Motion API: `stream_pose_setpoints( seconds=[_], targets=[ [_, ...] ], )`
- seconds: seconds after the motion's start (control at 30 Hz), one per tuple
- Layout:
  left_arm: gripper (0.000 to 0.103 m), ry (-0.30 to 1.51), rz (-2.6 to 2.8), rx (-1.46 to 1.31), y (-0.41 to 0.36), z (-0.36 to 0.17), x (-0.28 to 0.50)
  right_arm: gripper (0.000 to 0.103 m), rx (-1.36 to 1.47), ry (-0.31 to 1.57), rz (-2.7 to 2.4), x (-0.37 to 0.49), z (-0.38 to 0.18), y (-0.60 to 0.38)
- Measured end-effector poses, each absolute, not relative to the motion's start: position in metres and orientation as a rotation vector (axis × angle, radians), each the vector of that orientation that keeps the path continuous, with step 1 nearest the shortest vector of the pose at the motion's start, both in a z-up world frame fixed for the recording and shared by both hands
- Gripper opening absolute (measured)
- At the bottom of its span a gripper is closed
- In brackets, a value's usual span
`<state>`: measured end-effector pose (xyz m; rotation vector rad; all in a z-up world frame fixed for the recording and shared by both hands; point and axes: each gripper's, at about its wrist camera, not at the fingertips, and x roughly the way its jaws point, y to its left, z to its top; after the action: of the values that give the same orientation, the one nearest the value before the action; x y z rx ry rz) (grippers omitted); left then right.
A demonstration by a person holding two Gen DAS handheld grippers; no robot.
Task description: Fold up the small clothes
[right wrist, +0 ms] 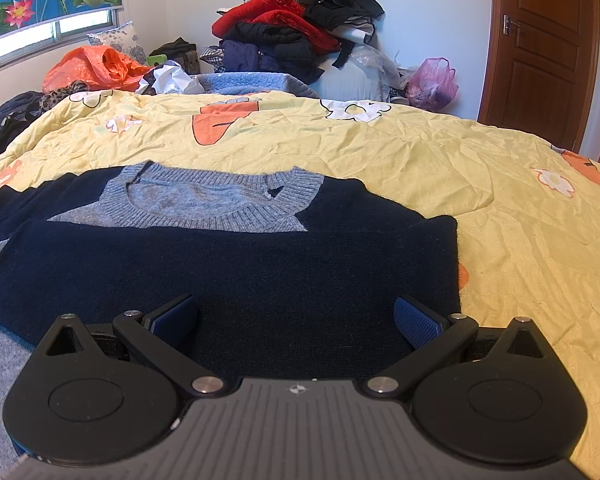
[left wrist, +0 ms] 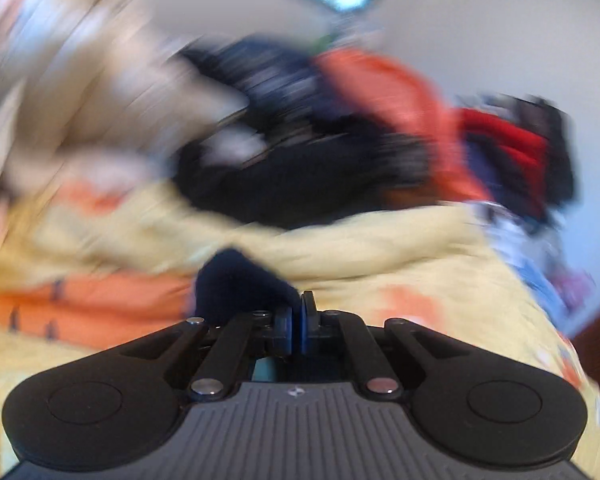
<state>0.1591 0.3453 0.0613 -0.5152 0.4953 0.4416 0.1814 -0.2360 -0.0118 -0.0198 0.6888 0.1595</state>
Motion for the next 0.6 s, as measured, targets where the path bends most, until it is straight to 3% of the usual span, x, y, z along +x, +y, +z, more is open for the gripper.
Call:
stream_pose_setpoints(
  seconds=[0.17, 0.3, 0.37, 0.47, 0.5, 0.57, 0.6],
  targets=[
    [0.004, 0.384, 0.173, 0.09, 0.152, 0.093, 0.152, 0.103, -0.009, 0.686, 0.159, 0.181, -0.011, -0.237],
    [0.005, 0.482, -0.174, 0.462, 0.004, 0.038, 0.127, 0.103, 0.01, 0.682, 0.159, 0.182, -0.011, -0.239],
    [0.008, 0.532, -0.286, 0.58, -0.038, 0.007, 0.11, 0.103, 0.018, 0.679, 0.157, 0.181, -0.011, -0.24],
    [0.012, 0.458, -0.216, 0.686, -0.056, -0.009, 0.087, 0.103, 0.023, 0.677, 0.155, 0.181, -0.011, -0.24],
    [0.016, 0.468, -0.221, 0.654, -0.05, -0.004, 0.083, 0.103, 0.023, 0.677, 0.155, 0.18, -0.011, -0.239],
    [0.035, 0.518, -0.232, 0.522, -0.03, 0.009, 0.076, 0.103, 0.027, 0.676, 0.157, 0.18, -0.011, -0.24],
    [0.062, 0.528, -0.232, 0.459, -0.019, 0.014, 0.072, 0.103, 0.032, 0.675, 0.158, 0.18, -0.011, -0.24]
  ],
)
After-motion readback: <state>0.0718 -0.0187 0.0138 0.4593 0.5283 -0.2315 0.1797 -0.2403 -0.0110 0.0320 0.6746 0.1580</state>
